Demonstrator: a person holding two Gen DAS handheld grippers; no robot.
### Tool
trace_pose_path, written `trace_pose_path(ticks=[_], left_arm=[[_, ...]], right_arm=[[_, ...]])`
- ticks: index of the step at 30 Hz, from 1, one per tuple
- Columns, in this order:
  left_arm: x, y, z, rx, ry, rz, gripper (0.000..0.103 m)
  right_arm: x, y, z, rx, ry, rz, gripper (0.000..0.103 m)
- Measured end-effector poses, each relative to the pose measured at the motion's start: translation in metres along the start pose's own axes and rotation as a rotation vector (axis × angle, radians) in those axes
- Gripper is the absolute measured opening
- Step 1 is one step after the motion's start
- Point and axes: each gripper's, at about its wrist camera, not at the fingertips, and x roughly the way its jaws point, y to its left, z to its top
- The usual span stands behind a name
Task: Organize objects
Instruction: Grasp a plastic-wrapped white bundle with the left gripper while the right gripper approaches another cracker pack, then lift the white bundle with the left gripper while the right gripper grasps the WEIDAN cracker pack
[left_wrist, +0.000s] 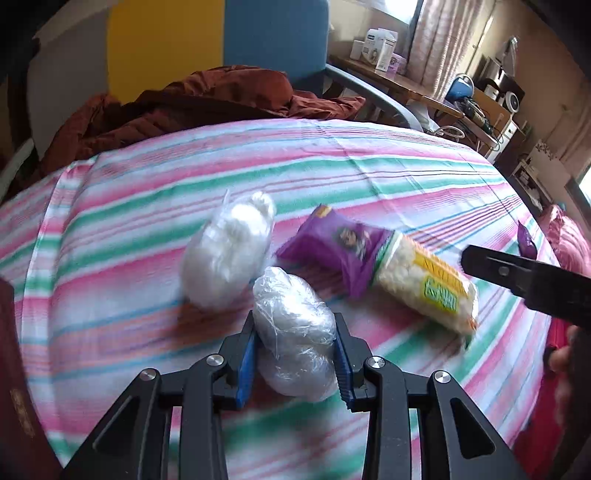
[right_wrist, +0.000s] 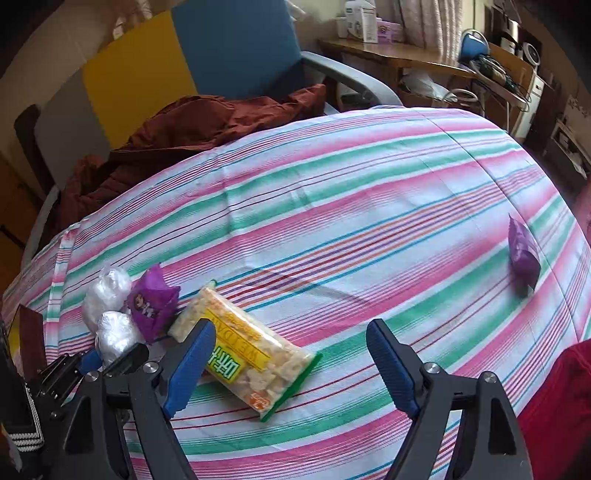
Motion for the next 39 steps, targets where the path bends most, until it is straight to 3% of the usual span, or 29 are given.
trace_pose_path(ticks=[7,15,23,31,37,39], left_arm=[[-0.025,0.000,-0.044,0.023,-0.026,0.015,0.037],[-0.029,-0.001,-0.059,0.075,-0.076,0.023,0.039],[-0.029,0.000,-0.061,0.083,-0.108,0.034,0.039],[-0.029,0.001,-0.064,0.076,-0.130,0.021,0.039],[-0.032,0.004,-0.067,0.072,-0.134,0.015,0.039],[-0.032,0.004,-0.066,0.072,-0.134,0.015,0.039]], right_arm=[[0.018,0.032,-0.008,-0.169,0.058,0.011,0.085],[0.036,0.056,-0.018,-0.341,0.058,-0.102,0.085],[0.041,0.055,-0.017,-0.360,0.056,-0.106,0.085],[0.050,0.038,-0.011,-0.276,0.106,-0.032,0.085],[0.051,0.037,-0.012,-0.277,0.103,-0.037,0.085],[0.050,0.038,-0.013,-0.281,0.096,-0.053,0.090]])
